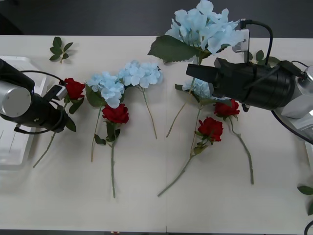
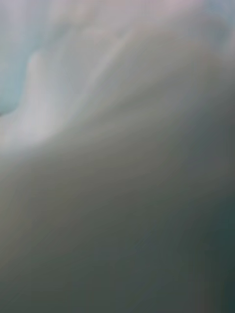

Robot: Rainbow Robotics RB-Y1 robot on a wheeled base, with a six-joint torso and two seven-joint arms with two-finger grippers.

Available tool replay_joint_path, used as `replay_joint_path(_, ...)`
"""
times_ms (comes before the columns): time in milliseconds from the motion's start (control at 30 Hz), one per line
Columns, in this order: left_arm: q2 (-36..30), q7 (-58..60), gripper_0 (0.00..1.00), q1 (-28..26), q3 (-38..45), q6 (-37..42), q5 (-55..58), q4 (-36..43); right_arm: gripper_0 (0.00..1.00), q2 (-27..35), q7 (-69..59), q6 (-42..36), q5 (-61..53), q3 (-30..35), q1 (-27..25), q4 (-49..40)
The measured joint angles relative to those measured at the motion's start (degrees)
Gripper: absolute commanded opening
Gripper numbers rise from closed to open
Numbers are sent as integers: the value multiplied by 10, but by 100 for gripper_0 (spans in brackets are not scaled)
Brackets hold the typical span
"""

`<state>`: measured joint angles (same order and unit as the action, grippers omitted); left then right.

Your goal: Put the red flowers into the right box and the blue flowers into the left box

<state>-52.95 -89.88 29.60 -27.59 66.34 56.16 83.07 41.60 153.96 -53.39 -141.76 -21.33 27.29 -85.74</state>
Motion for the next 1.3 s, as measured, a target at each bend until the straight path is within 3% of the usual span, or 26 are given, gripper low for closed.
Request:
replay_joint_path(400, 0, -3, 0, -97, 229, 116, 27, 165, 0, -26, 0, 22, -8, 0, 0, 0)
replay_joint_path(700, 66, -70, 0, -105, 343, 178, 190, 188, 0, -26, 0, 22, -8, 0, -8, 0)
replay_joint_path(967, 104, -92, 0, -105, 341, 147, 346, 188, 0, -26, 0, 22, -8, 0, -18, 0)
replay_joint_path(1300, 180, -93, 0, -82, 323, 147, 417, 188, 0, -25, 0, 23, -8, -4, -18, 0)
